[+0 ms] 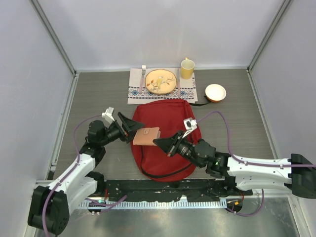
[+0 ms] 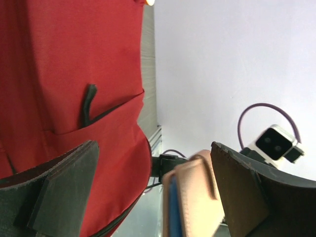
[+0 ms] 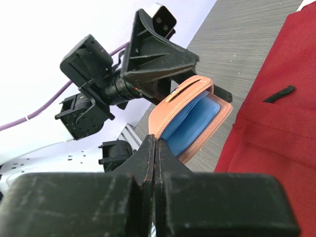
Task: Pack the student bag
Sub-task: Adjust the personal item.
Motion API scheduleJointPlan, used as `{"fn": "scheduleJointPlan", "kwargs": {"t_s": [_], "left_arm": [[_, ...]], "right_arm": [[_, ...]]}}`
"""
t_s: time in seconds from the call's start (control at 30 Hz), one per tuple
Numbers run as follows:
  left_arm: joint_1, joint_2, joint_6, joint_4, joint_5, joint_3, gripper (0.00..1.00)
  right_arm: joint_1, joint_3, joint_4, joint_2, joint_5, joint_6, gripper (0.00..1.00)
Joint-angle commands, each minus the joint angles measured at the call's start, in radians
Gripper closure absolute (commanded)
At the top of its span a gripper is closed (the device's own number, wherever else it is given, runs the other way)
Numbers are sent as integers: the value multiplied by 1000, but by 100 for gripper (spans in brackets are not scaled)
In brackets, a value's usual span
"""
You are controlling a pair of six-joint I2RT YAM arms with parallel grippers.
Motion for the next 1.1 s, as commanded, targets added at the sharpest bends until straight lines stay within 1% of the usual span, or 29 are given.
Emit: {"fn": "scheduleJointPlan", "kwargs": {"t_s": [0.0,0.1,0.23,0.47,0.73,0.8,0.83,0.9,0.93,1.0,1.03,1.07], "left_arm": [[-5,15,-82,212,71,-11,0],[-4,10,-99,228,75,-15,1],[-4,1,-138,287,91,-28,0],[-13,-4,-155,298,140,-27,0],[-32,47,-193,395,189,-27,2],[-35,55,-208,424,186,-28,5],[-33,55,-213,433,181,-30,11],[-35,55,-214,435,169,-27,15],[-35,56,-214,435,166,-22,22],[-33,59,-216,433,150,-21,29],[-35,62,-214,433,147,-21,37],[-35,67,-214,432,144,-21,41]], "right_arm": [[-8,33,88,14,7,-42,99],[-14,35,90,14,4,-49,99],[-28,36,99,9,1,-54,99],[-62,44,117,16,-33,-65,99],[-109,43,165,49,-131,-49,99],[-114,40,169,55,-139,-42,99],[-114,35,171,59,-147,-42,99],[-114,15,175,56,-150,-31,99],[-114,6,180,52,-145,-25,99],[-114,-23,186,45,-139,-11,99],[-114,-29,186,36,-136,-8,99],[-115,-36,183,33,-130,-6,99]]}}
